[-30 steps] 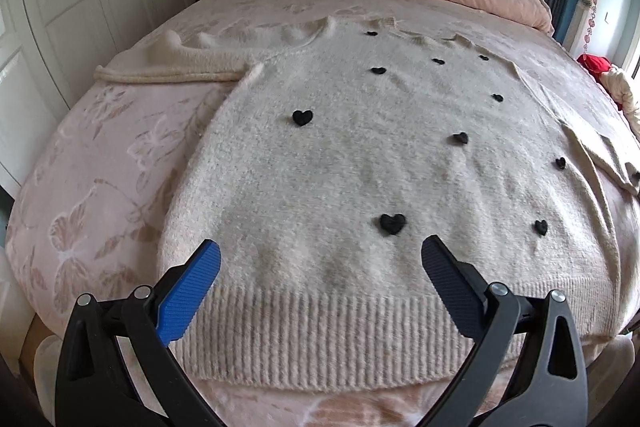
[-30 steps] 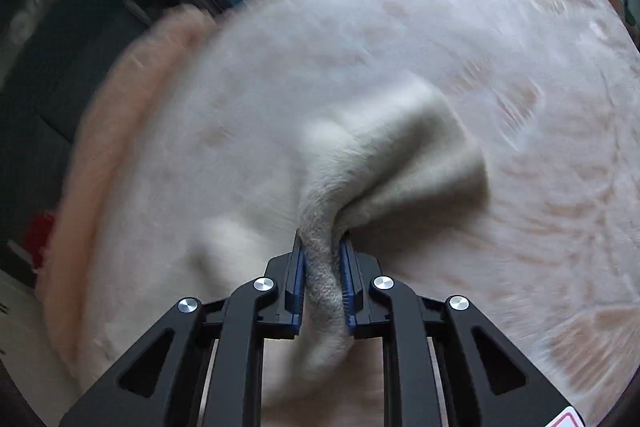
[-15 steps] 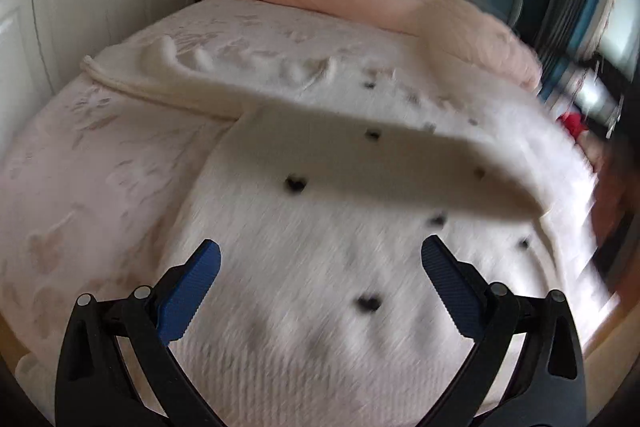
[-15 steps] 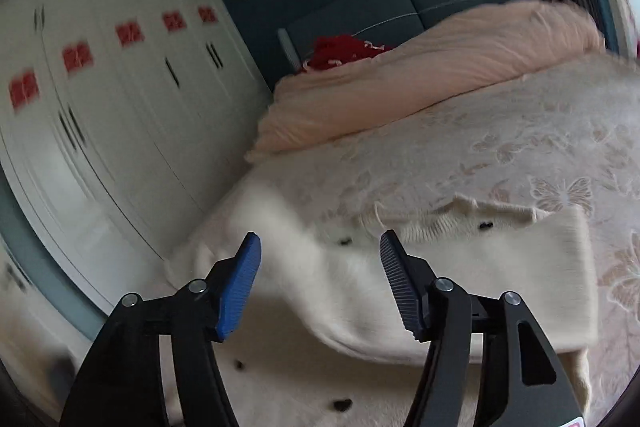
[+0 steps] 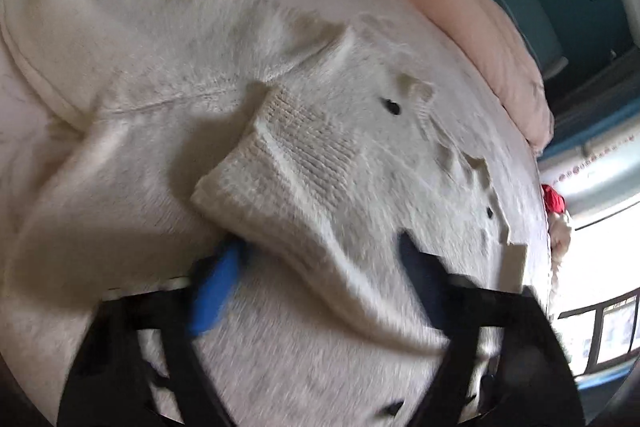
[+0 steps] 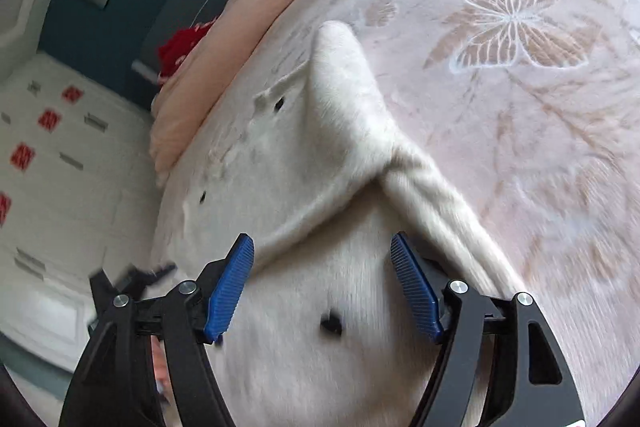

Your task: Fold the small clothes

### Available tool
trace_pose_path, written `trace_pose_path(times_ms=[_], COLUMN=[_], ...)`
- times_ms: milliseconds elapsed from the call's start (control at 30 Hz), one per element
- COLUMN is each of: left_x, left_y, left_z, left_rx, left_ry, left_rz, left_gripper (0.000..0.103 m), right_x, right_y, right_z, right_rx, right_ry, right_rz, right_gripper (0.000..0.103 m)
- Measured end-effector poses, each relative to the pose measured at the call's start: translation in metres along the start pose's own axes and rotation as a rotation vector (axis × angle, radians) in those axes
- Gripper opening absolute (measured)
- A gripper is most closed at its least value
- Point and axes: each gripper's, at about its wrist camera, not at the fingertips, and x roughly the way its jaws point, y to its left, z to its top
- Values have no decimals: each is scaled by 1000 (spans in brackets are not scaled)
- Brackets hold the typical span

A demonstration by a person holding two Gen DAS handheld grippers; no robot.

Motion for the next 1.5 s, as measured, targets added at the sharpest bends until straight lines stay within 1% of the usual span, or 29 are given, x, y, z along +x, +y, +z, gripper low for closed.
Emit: trace_pose_path(times_ms=[33, 67, 100, 133, 167, 200, 233, 267, 333, 400, 467, 533, 600, 667, 733, 767, 833, 933, 1000, 1033, 1067, 1133, 1200, 1233, 1267, 1300, 1367, 1467, 1500], left_x=[1, 2, 3, -1, -11, -20, -38, -49, -63, -51, -14, 21, 17, 18, 20, 19, 20, 17, 14, 11, 7, -12, -37, -58, -80, -90, -113, -133, -138], left_y=[-3, -7, -12, -21, -33, -42, -56, -62, -65, -55, -30, -4, 7, 12, 14, 16, 27, 27, 24, 27, 29, 34, 46, 58, 73, 83, 122, 190, 219], left_z=[4, 7, 13, 20, 27, 33, 41, 45, 49, 48, 37, 20, 6, 2, 3, 1, 1, 3, 5, 5, 4, 5, 7, 11, 21, 29, 63, 117, 137], left_rx=[14, 36, 60, 87, 127, 162, 213, 237, 265, 271, 263, 232, 242, 213, 203, 197, 174, 145, 136, 127, 118, 92, 87, 86, 87, 82, 20, -141, -226], left_ry=[-10, -8, 0, -20, -75, -112, -174, -207, -263, -246, -148, -52, -133, -151, -156, -163, -173, -174, -174, -172, -169, -169, -223, -300, -378, -405, -442, -462, -466], left_rz=[3, -9, -40, -64, -75, -88, -122, -149, -178, -155, -56, 25, -21, -44, -65, -81, -126, -170, -183, -189, -192, -181, -163, -125, -75, -45, 53, 211, 259], left_gripper=[45, 19, 13, 12, 11, 11, 11, 11, 11, 12, 12, 12, 15, 15, 16, 17, 17, 17, 18, 18, 21, 41, 84, 91, 94, 95, 95, 96, 96], right_x=[8, 13, 19, 24, 27, 27, 16, 4, -8, 6, 40, 31, 27, 16, 2, -10, -19, 8, 59, 65, 61, 61, 61, 62, 63, 63, 60, 63, 65], right_y=[-1, 0, 1, 5, 12, 20, 26, 37, 45, 31, -2, -4, 4, 14, 28, 37, 59, 71, 52, 47, 49, 56, 57, 56, 58, 57, 56, 58, 58], right_z=[11, 16, 18, 28, 37, 43, 49, 53, 52, 45, 36, 32, 35, 32, 19, 14, 17, 24, 24, 15, 12, 12, 8, 7, 6, 2, -12, -16, -16], right_rx=[22, 34, 40, 38, 28, 16, -3, -45, -118, -150, -85, -84, -96, -123, -175, -214, -268, -330, -355, -368, -386, -416, -433, -439, -445, -455, -474, -494, -499], right_ry=[-17, -34, -49, -62, -71, -93, -147, -199, -246, -188, -44, -82, -61, -60, -121, -185, -241, -195, -100, -112, -139, -153, -169, -167, -168, -177, -189, -201, -205], right_rz=[1, -5, -5, 3, 8, 19, 48, 79, 91, -7, -122, -93, -119, -162, -207, -228, -210, -247, -383, -396, -406, -443, -464, -473, -479, -487, -503, -526, -533], right_gripper=[70, 69, 59, 42, 8, 8, 8, 8, 7, 7, 4, 4, 7, 11, 15, 16, 16, 20, 19, 19, 19, 21, 21, 21, 21, 21, 22, 22, 22])
